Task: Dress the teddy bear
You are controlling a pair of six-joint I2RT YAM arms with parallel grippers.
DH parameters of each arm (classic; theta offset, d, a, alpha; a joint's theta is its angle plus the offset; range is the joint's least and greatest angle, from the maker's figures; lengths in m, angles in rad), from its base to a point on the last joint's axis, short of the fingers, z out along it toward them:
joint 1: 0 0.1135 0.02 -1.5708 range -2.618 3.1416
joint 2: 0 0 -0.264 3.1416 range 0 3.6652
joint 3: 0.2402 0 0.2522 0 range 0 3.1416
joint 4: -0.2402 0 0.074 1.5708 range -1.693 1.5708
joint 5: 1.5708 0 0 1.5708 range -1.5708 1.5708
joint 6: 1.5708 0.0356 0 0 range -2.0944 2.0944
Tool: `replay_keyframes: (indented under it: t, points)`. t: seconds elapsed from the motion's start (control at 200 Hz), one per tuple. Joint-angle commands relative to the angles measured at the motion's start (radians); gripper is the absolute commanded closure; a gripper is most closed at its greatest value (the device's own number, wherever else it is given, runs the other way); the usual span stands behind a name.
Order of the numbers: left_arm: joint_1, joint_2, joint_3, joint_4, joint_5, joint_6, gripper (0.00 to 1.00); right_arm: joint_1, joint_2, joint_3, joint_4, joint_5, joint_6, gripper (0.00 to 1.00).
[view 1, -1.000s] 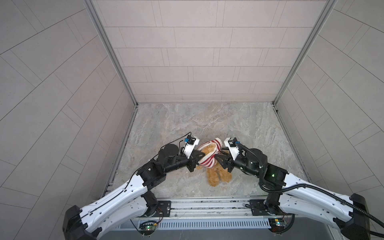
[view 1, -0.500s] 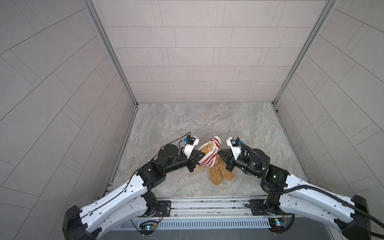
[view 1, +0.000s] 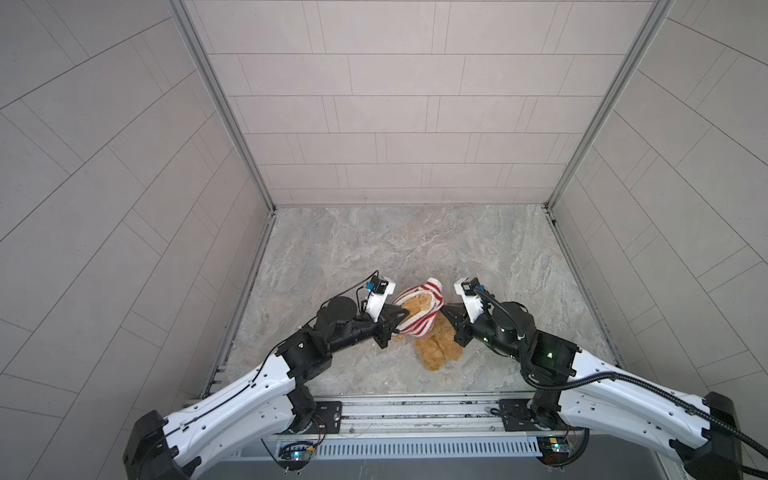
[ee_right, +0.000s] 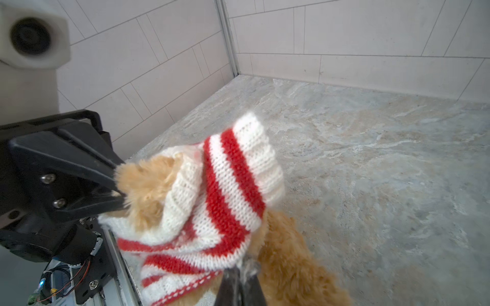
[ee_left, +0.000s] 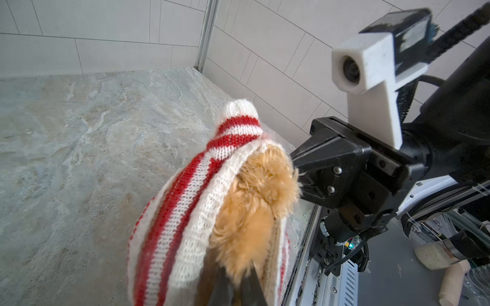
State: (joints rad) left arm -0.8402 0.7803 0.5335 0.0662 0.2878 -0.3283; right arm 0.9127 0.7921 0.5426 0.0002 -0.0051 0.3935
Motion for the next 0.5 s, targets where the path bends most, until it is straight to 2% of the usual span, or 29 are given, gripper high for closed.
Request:
replay_keyframes:
  t: [0.0,0.28,0.496]
  points:
    - [0.006,-0.044,-0.013,0.067,-0.040,-0.020,1.00,-0.040,0.043,-0.021,-0.165,0.145,0.049,1.00]
    - [-0.004,-0.056,-0.017,0.014,-0.054,0.039,1.00,-0.077,0.068,-0.057,-0.170,0.143,0.081,1.00]
    - [-0.008,-0.075,-0.036,0.047,-0.042,0.035,1.00,-0.085,0.060,-0.047,-0.203,0.150,0.067,1.00]
